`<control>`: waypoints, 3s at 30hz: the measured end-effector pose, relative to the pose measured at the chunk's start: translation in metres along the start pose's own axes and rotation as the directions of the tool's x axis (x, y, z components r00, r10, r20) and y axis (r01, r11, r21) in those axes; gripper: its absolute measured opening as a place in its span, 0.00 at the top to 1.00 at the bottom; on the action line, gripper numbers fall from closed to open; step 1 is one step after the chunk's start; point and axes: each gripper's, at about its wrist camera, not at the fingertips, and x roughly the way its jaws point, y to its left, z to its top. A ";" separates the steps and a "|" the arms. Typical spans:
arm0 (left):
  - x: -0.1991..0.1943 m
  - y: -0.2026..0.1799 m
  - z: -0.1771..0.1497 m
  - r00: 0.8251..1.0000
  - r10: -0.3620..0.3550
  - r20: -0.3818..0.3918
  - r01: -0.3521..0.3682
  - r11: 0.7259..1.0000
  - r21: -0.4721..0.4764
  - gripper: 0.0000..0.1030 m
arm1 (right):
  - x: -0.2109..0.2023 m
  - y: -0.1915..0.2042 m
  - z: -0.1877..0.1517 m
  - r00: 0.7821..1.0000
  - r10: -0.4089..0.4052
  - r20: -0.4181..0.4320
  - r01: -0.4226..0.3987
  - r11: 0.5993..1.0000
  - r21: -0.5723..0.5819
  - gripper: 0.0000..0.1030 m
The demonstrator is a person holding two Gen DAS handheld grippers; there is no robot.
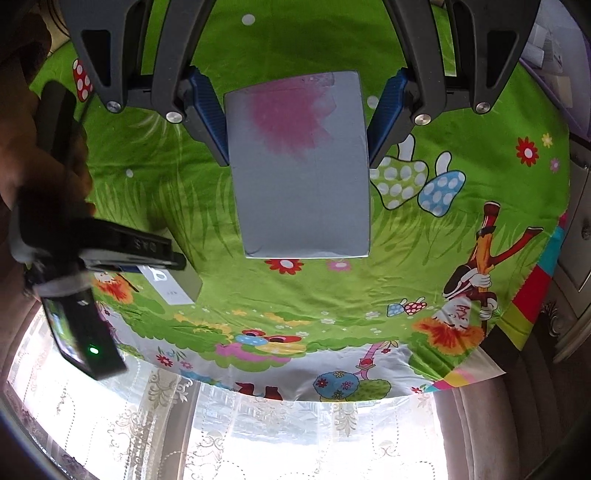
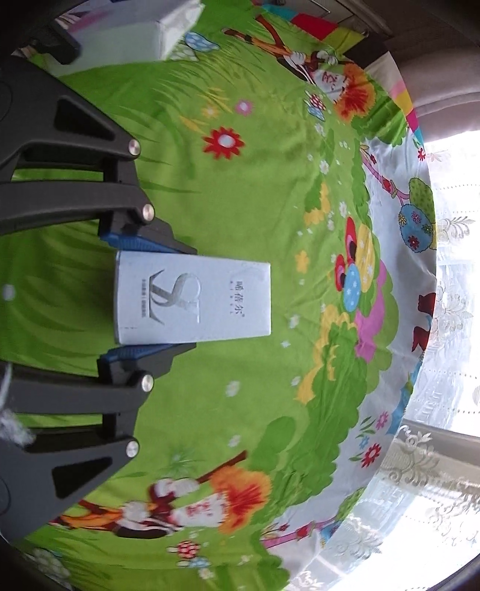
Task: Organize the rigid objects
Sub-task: 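Grasp the pink-printed white box with the left tool while the right tool grasps the box printed SL, then carry the pink-printed box and SL box over the purple box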
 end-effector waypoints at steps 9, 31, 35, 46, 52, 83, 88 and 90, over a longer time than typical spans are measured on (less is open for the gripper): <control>-0.018 -0.005 -0.024 1.000 -0.010 0.008 0.010 1.000 0.005 0.30 | -0.060 0.001 -0.052 0.999 -0.009 0.030 0.007 0.997 0.073 0.56; -0.089 0.006 -0.079 0.995 0.013 0.095 -0.015 1.000 0.019 0.30 | -0.164 0.060 -0.144 0.995 0.014 0.099 -0.023 0.996 0.091 0.56; -0.093 0.008 -0.084 0.995 0.021 0.097 -0.023 1.000 0.018 0.30 | -0.170 0.067 -0.149 0.994 0.016 0.107 -0.024 0.997 0.074 0.56; -0.107 0.023 -0.093 0.993 0.047 0.104 -0.047 0.999 -0.005 0.30 | -0.180 0.082 -0.156 0.992 0.056 0.110 -0.062 0.997 0.051 0.56; -0.112 0.037 -0.097 0.992 0.071 0.103 -0.069 0.997 -0.023 0.30 | -0.181 0.089 -0.156 0.992 0.078 0.104 -0.083 0.996 0.041 0.56; -0.128 0.150 -0.120 0.963 0.257 0.074 -0.240 0.953 -0.185 0.30 | -0.174 0.208 -0.135 0.965 0.261 0.004 -0.256 0.950 -0.177 0.56; -0.133 0.176 -0.127 0.948 0.311 0.063 -0.291 0.932 -0.217 0.30 | -0.172 0.237 -0.128 0.957 0.291 -0.013 -0.286 0.931 -0.226 0.56; -0.134 0.186 -0.131 0.944 0.325 0.055 -0.305 0.924 -0.230 0.30 | -0.172 0.249 -0.127 0.954 0.298 -0.023 -0.295 0.924 -0.242 0.56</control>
